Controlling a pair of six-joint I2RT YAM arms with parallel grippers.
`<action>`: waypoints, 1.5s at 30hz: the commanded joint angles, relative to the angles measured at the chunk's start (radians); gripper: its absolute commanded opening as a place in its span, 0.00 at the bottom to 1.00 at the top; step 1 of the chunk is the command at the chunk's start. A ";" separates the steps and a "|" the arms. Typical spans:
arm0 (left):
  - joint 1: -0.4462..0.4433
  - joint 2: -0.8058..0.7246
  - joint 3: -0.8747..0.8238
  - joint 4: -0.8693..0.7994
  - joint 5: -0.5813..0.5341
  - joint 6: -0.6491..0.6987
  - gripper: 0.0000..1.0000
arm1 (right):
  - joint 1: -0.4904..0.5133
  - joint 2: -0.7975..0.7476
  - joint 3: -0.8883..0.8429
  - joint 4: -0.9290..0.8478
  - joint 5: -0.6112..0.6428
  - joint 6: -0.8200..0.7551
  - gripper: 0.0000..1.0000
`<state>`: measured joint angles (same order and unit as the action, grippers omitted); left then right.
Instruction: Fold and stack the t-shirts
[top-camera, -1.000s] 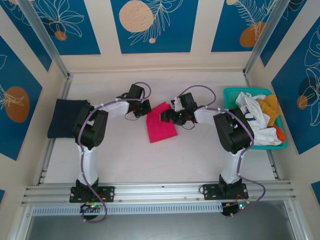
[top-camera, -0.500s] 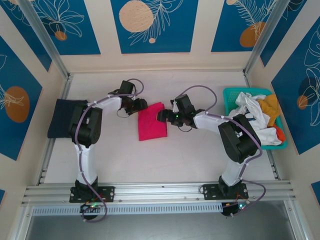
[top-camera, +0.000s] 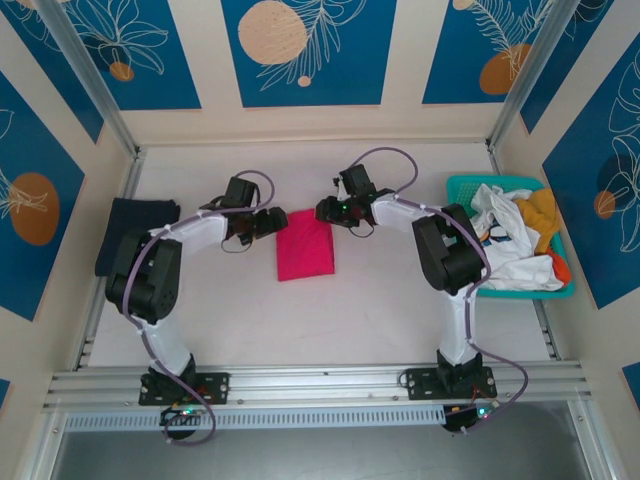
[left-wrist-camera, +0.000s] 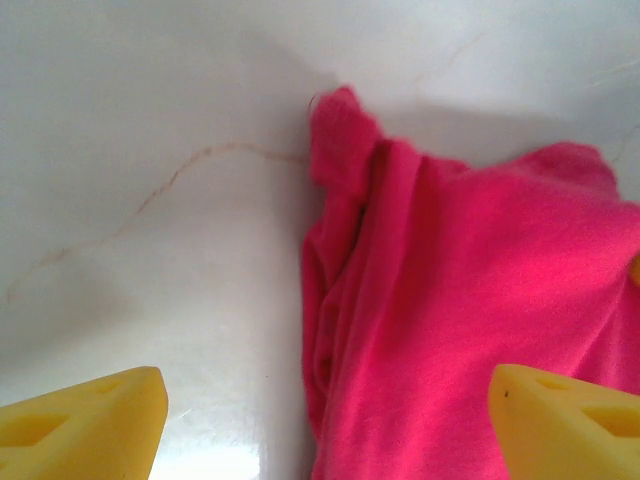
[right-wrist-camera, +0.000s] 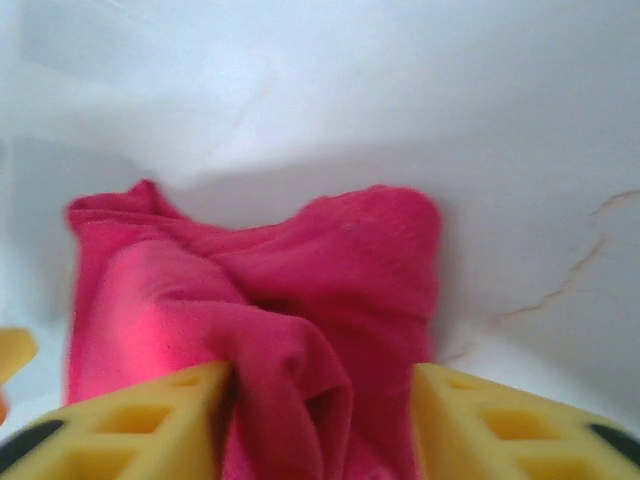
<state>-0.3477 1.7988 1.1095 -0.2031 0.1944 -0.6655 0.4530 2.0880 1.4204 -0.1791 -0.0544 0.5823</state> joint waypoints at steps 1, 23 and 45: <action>-0.010 -0.035 -0.062 0.059 0.018 -0.046 0.83 | -0.007 0.058 0.057 -0.073 -0.021 -0.005 0.39; -0.077 0.072 -0.065 0.175 0.148 -0.136 0.62 | 0.023 -0.121 -0.272 0.147 -0.116 0.062 0.58; -0.089 0.129 -0.083 0.288 0.209 -0.200 0.29 | 0.030 -0.053 -0.305 0.291 -0.261 0.160 0.34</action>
<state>-0.4221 1.9072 1.0298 0.0830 0.3782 -0.8715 0.4728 2.0109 1.1309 0.0978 -0.2600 0.7261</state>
